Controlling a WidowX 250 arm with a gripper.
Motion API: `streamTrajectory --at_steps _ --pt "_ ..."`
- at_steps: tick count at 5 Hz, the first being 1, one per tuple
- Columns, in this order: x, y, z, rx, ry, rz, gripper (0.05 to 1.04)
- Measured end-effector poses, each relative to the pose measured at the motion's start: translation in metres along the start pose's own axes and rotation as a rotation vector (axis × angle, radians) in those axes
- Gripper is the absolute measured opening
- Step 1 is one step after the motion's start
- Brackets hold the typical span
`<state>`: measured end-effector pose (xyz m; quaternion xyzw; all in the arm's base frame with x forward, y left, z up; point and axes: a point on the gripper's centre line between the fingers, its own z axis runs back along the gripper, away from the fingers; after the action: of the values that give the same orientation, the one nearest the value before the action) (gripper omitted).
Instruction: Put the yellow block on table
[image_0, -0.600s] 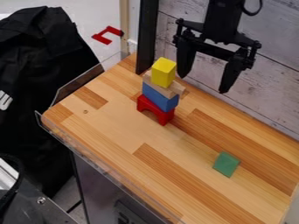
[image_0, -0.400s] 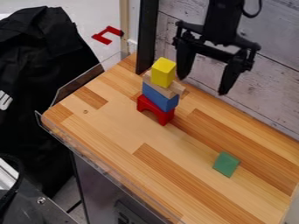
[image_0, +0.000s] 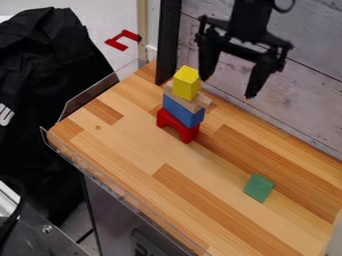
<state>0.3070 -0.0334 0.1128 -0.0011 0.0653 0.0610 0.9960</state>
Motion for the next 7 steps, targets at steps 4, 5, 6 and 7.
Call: streamTrajectory --at_steps 4,5,6,7 --pt "0.005 0.057 0.004 0.031 0.037 0.058 0.999" --pt "0.005 0.062 -0.001 0.024 0.061 0.074 0.999" --pt "0.004 0.062 -0.004 0.005 0.082 0.077 0.999" --pt "0.005 0.061 -0.013 0.0 0.118 0.068 0.999"
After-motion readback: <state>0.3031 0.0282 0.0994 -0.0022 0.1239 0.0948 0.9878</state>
